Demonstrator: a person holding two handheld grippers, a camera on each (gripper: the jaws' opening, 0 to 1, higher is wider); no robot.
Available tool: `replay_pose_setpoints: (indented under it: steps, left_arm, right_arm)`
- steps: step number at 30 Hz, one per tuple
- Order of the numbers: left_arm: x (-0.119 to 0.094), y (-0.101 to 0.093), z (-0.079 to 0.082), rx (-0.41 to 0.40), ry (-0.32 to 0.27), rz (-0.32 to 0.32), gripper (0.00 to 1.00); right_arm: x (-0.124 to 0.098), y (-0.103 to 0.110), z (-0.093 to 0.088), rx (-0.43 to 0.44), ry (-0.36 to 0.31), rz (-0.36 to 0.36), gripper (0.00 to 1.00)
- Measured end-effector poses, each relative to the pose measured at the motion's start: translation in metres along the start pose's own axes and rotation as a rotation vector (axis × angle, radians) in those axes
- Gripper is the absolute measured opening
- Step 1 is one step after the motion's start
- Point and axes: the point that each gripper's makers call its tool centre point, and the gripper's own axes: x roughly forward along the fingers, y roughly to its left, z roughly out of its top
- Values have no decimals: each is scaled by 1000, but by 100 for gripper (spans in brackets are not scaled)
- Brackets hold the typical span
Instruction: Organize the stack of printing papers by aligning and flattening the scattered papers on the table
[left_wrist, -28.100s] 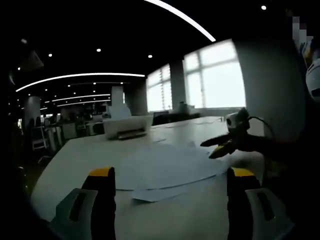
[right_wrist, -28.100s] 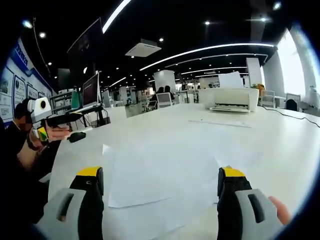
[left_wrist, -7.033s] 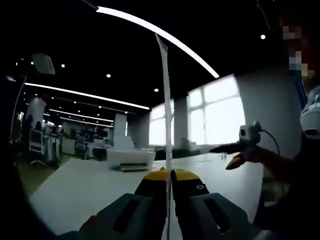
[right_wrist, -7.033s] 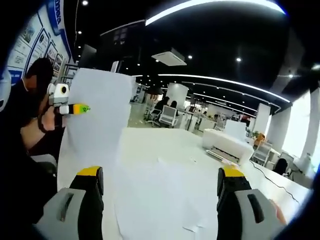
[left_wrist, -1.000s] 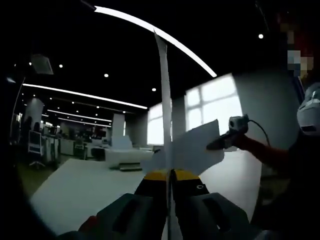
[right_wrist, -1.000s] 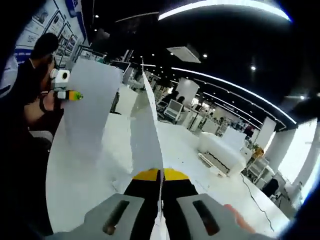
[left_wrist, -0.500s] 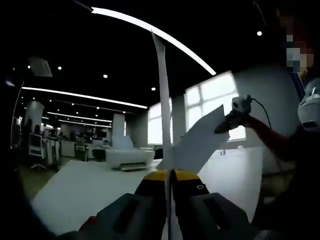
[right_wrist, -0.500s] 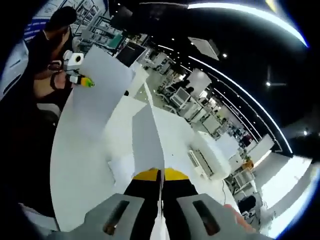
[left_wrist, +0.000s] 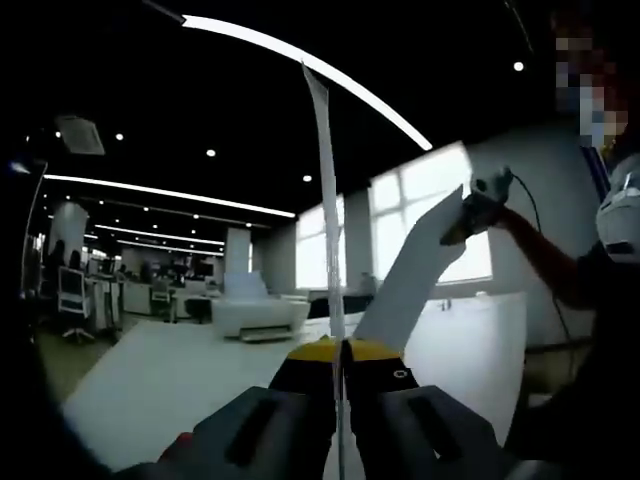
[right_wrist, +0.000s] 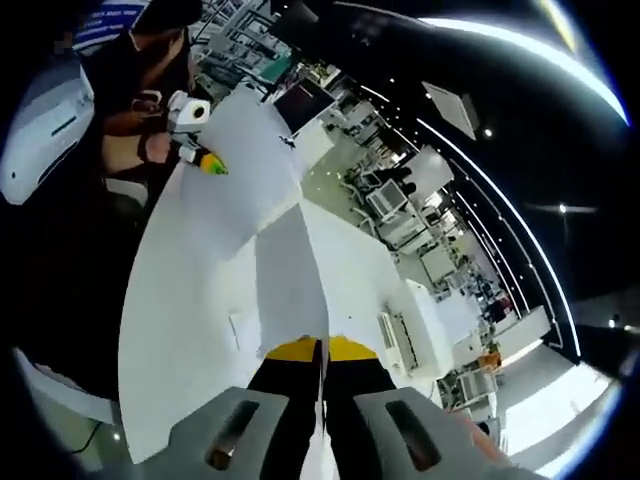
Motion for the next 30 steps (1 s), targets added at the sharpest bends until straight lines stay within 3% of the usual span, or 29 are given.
replay_pose_setpoints:
  steps: [12, 30]
  left_arm:
    - [-1, 0, 1, 3, 1, 1, 6]
    - [-2, 2, 1, 9, 2, 4, 6]
  right_arm:
    - [-3, 21, 10, -112, 31, 94, 0]
    - [-18, 22, 7, -130, 99, 141, 0]
